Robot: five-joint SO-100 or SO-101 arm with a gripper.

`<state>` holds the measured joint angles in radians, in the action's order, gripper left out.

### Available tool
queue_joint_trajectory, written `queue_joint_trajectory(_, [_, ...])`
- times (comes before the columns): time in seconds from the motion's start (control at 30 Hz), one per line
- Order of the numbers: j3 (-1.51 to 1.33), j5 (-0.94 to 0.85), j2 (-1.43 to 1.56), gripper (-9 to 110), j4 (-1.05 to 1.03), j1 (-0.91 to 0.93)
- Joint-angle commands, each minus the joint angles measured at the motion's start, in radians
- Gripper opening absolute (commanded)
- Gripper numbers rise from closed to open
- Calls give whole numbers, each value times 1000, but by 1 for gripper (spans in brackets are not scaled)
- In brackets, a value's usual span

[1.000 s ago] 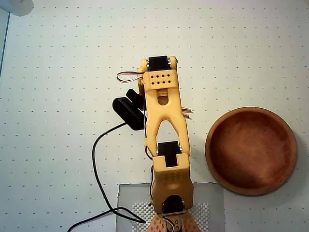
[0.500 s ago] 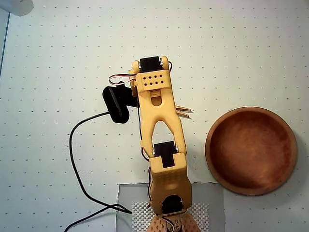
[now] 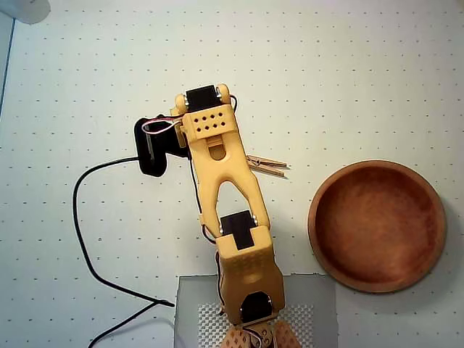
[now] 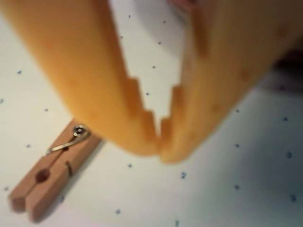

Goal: Grasp a clothespin and put it in the bowl.

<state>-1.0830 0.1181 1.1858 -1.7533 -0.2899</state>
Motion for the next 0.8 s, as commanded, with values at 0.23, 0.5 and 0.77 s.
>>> queue_joint_trajectory(0.23, [239,9,-72,-2,-12,-75])
queue_joint_trajectory(0.5, [333,11,-101,-2,-5,-89])
queue_joint_trajectory(0.77, [371,34,-204,-2,-8,-40])
